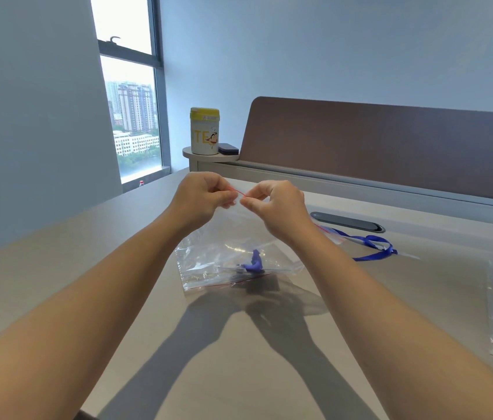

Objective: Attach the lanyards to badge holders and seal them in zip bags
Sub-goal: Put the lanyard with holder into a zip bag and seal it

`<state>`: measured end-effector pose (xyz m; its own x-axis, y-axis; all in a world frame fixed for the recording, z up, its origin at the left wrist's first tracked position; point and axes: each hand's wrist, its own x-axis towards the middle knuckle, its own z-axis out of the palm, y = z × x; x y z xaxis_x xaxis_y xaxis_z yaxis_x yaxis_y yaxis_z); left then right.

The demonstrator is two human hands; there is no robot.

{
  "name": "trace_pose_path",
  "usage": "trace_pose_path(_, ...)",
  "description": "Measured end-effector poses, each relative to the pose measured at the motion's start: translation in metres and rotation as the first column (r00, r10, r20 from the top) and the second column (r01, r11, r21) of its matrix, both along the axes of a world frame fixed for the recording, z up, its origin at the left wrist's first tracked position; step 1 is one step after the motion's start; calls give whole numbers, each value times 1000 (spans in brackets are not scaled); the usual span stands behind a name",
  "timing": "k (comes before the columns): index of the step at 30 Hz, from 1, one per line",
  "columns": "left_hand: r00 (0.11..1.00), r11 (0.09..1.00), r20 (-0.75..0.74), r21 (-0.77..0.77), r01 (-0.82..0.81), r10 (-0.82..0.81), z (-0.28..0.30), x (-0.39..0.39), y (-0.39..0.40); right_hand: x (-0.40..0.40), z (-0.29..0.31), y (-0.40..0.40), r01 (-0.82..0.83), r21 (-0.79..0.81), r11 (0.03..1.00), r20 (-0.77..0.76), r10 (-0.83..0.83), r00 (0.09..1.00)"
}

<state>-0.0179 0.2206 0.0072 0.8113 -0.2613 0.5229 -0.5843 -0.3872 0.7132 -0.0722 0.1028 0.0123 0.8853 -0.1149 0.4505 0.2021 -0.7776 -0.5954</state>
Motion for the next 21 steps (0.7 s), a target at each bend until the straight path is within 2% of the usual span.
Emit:
trace_pose_path(9, 996, 998, -75, 42, 43, -40, -2, 6, 8, 15, -8, 2, 17, -121, 993, 33, -13, 999)
trace_pose_path(17, 999, 991, 35, 135, -13, 9, -12, 12, 7, 24, -18, 4, 55, -221, 974, 31, -49, 998)
trace_pose_path(21, 996, 996, 58, 56, -75, 72, -19, 16, 5, 26, -22, 0, 53, -228, 972, 12, -52, 999)
